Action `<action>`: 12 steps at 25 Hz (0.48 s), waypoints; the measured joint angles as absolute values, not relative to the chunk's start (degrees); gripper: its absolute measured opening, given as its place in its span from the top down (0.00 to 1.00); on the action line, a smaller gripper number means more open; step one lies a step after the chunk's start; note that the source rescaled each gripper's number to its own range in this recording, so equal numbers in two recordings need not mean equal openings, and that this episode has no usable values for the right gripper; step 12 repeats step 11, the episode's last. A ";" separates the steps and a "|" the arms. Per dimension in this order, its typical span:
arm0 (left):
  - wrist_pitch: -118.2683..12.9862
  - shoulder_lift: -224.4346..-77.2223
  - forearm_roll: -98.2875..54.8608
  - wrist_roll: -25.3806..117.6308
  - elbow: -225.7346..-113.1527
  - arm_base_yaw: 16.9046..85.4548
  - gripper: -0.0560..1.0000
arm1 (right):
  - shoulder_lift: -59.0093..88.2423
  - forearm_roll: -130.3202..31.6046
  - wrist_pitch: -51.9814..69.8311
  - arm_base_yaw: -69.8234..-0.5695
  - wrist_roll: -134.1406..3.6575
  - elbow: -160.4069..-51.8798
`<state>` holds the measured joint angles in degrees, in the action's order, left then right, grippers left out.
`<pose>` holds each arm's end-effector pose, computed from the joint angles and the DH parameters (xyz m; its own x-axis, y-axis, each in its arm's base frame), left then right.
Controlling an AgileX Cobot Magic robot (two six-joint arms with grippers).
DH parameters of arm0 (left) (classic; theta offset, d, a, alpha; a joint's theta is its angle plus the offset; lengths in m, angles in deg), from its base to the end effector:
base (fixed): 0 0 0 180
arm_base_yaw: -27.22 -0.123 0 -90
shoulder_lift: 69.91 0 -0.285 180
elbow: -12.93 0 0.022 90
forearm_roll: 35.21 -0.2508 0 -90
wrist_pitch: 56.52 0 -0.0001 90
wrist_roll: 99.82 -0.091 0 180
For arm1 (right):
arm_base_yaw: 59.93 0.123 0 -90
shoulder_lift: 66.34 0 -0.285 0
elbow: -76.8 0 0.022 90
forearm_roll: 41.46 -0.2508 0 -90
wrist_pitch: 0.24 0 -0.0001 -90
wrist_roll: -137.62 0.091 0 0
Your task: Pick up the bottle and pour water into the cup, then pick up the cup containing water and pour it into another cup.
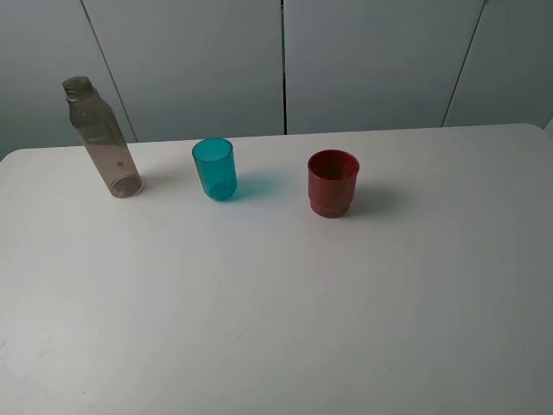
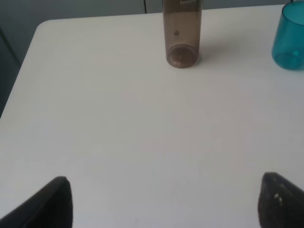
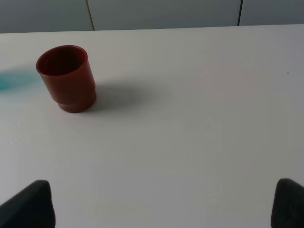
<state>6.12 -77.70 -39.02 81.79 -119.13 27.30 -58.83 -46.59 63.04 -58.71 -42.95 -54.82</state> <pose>-0.0076 0.0054 0.2779 -0.4745 0.0032 -0.8803 -0.0494 0.9983 0.0302 -0.0082 0.0071 0.2749 -0.4884 0.0199 -0.8724 -0.0762 0.9949 0.0654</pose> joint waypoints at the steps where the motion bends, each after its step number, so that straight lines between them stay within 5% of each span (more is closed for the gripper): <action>1: 6.02 -77.70 -39.15 81.79 -119.13 27.30 0.00 | -58.83 -46.59 63.04 -58.71 -42.95 -54.82; 12: 5.84 -77.70 -39.40 81.79 -119.13 27.30 0.00 | -58.83 -46.59 63.04 -58.71 -42.95 -54.82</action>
